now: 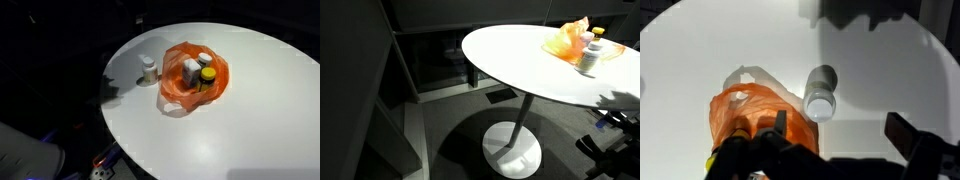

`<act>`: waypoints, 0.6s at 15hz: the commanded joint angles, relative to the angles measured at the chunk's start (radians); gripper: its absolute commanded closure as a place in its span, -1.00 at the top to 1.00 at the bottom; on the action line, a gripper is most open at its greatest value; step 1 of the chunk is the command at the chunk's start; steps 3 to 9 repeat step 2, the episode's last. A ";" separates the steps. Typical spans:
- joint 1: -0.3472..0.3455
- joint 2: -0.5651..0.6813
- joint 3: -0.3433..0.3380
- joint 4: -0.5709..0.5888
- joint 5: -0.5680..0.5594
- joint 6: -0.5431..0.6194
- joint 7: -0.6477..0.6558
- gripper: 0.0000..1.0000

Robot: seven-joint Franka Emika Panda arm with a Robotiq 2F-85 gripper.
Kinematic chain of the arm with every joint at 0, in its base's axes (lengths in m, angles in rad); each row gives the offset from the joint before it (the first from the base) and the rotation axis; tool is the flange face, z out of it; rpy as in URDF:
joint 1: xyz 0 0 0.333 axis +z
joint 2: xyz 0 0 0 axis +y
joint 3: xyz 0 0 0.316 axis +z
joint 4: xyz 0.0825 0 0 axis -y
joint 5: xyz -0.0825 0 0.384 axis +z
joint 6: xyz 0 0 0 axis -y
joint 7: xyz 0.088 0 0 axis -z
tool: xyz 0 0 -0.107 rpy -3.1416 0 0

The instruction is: Remove the white and orange bottle from the plastic bag and put it on the table

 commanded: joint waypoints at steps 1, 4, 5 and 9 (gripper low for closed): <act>-0.008 0.003 0.007 0.001 0.003 -0.002 -0.003 1.00; -0.008 0.006 0.007 0.001 0.003 -0.001 -0.003 1.00; -0.008 0.006 0.007 0.001 0.003 -0.001 -0.003 1.00; -0.008 0.006 0.007 0.001 0.003 -0.001 -0.003 1.00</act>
